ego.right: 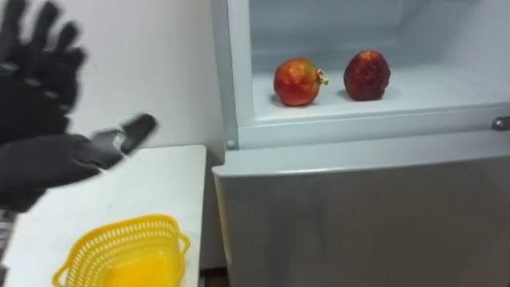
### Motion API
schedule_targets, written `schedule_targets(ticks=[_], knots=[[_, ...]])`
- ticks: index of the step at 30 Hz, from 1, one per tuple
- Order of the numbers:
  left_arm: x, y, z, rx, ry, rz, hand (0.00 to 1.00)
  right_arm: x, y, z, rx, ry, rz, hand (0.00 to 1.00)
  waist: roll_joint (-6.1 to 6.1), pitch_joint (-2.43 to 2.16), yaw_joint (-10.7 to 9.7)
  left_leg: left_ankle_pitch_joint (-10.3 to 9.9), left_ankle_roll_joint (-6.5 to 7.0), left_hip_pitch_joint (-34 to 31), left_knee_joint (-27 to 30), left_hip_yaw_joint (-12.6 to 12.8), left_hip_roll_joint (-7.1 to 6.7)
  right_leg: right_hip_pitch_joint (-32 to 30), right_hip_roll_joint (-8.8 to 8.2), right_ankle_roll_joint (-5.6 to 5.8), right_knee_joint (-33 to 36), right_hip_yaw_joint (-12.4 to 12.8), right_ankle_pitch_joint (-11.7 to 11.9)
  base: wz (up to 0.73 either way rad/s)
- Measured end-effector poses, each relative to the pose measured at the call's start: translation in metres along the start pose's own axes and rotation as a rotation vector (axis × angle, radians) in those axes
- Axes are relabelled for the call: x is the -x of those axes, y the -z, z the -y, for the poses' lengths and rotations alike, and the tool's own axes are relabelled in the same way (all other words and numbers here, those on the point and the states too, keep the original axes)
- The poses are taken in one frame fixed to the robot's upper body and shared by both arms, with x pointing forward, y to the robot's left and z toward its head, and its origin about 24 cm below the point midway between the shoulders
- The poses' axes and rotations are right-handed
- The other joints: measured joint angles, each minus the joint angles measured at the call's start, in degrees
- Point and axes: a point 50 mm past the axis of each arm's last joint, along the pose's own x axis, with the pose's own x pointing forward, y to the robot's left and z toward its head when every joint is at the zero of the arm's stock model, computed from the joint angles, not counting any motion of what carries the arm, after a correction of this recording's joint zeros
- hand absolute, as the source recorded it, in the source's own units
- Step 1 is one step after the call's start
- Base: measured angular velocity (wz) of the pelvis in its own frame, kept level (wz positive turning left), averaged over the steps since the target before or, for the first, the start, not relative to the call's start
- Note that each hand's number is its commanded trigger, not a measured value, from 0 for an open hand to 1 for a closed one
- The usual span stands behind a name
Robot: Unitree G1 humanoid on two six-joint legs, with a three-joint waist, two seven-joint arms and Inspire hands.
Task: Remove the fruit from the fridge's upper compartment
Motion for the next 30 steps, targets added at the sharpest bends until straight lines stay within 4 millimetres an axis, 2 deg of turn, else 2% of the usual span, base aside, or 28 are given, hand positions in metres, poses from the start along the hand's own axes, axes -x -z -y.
schedule_targets(ticks=[3, 6, 9, 11, 12, 17, 22, 23, 24, 25, 26, 27, 28, 29, 30], knots=[[0.003, -0.007, -0.018, -0.073, -0.127, 0.040, 0.00, 0.001, 0.008, 0.000, -0.018, -0.002, -0.021, 0.00, 0.09, 0.10, 1.1, 0.0, 0.00, 0.8, 0.0, -0.5, -0.15, 0.7, -0.14, 0.12, 0.0, -0.1, -0.3, 0.05], [0.007, -0.014, -0.034, -0.156, -0.231, 0.071, 0.00, 0.001, 0.013, -0.001, -0.036, -0.012, -0.033, 0.00, -0.02, 0.17, 1.4, 0.0, 0.01, 0.9, 0.0, -0.7, -0.23, 0.6, -0.28, 0.20, 0.5, -0.5, -0.7, 0.10], [0.012, -0.016, -0.045, -0.197, -0.298, 0.077, 0.00, 0.002, 0.018, -0.003, -0.036, -0.020, -0.043, 0.00, -0.03, 0.14, 2.2, 0.0, 0.01, 0.8, 0.0, -1.4, -0.23, 0.8, -0.31, 0.09, 0.9, -1.1, -0.7, 0.08], [0.022, -0.016, -0.056, -0.251, -0.366, 0.058, 0.00, 0.003, 0.022, -0.005, -0.036, -0.023, -0.050, 0.00, 0.20, 0.18, 2.9, 0.0, 0.01, 0.7, 0.0, -1.5, -0.17, 1.1, -0.23, 0.06, 0.8, -1.3, -0.7, 0.04], [0.026, -0.017, -0.063, -0.287, -0.404, 0.051, 0.00, 0.003, 0.023, -0.006, -0.031, -0.023, -0.053, 0.00, 0.58, 0.36, 3.4, 0.0, 0.02, 0.7, 0.0, -1.5, -0.17, 1.0, -0.22, 0.05, 0.8, -1.4, -0.7, 0.00], [0.041, -0.020, -0.086, -0.369, -0.556, 0.036, 0.00, 0.003, 0.023, -0.004, -0.022, -0.016, -0.051, 0.00, 0.99, 0.37, 4.1, 0.0, 0.02, -0.2, 0.1, -2.0, -0.24, 0.5, -0.40, 0.03, 0.8, -2.1, -0.7, 0.05], [0.058, -0.009, -0.104, -0.419, -0.654, -0.054, 0.00, 0.004, 0.028, -0.005, -0.023, -0.015, -0.067, 0.00, 1.24, 0.33, 5.2, 0.0, 0.01, -0.1, 0.2, -2.1, -0.33, 0.6, -0.54, 0.02, 0.7, -2.5, -0.8, 0.03], [0.066, -0.003, -0.111, -0.437, -0.682, -0.098, 0.00, 0.004, 0.028, -0.005, -0.022, -0.014, -0.074, 0.00, 1.23, 0.35, 5.4, 0.0, 0.01, -0.1, 0.2, -2.1, -0.34, 0.6, -0.61, 0.02, 0.7, -2.7, -0.8, 0.00], [0.070, 0.000, -0.114, -0.440, -0.698, -0.124, 0.00, 0.004, 0.029, -0.005, -0.022, -0.015, -0.077, 0.00, 0.81, 0.59, 5.4, 0.0, 0.01, -0.1, 0.3, -2.2, -0.38, 0.5, -0.64, 0.02, 0.8, -2.7, -0.8, 0.00], [0.082, 0.008, -0.123, -0.443, -0.735, -0.190, 0.00, 0.004, 0.029, -0.005, -0.021, -0.014, -0.077, 0.00, 1.16, 0.36, 5.7, 0.0, 0.01, -0.1, 0.3, -2.2, -0.43, 0.5, -0.70, 0.03, 0.8, -2.7, -0.9, 0.00], [0.097, 0.019, -0.133, -0.445, -0.784, -0.270, 0.00, 0.005, 0.030, -0.004, -0.022, -0.012, -0.076, 0.00, 0.93, 0.49, 5.6, 0.0, 0.02, -0.1, 0.3, -2.5, -0.52, 0.5, -0.75, 0.09, 0.8, -2.6, -1.1, 0.05], [0.113, 0.029, -0.142, -0.441, -0.839, -0.354, 0.00, 0.005, 0.031, -0.004, -0.023, -0.011, -0.076, 0.00, 0.92, 0.45, 5.5, 0.0, 0.02, -0.1, 0.3, -3.3, -0.69, 0.6, -0.85, 0.16, 0.8, -2.6, -1.4, 0.08], [0.121, 0.034, -0.146, -0.434, -0.868, -0.393, 0.00, 0.005, 0.031, -0.004, -0.023, -0.011, -0.073, 0.00, 1.06, 0.34, 5.5, 0.0, 0.02, -0.1, 0.3, -3.3, -0.75, 0.6, -0.88, 0.20, 0.8, -2.6, -1.5, 0.09], [0.140, 0.043, -0.154, -0.403, -0.938, -0.468, 0.00, 0.005, 0.032, -0.005, -0.023, -0.013, -0.086, 0.00, 0.69, 0.40, 5.6, 0.0, 0.02, -0.1, 0.3, -3.3, -0.78, 0.5, -0.91, 0.20, 1.0, -2.6, -1.5, 0.00], [0.160, 0.053, -0.163, -0.367, -1.014, -0.553, 0.00, 0.005, 0.033, -0.005, -0.025, -0.016, -0.095, 0.00, 1.04, 0.06, 5.9, 0.0, 0.02, 0.0, 0.3, -3.3, -0.78, 0.5, -0.91, 0.21, 1.0, -2.5, -1.5, 0.00]])
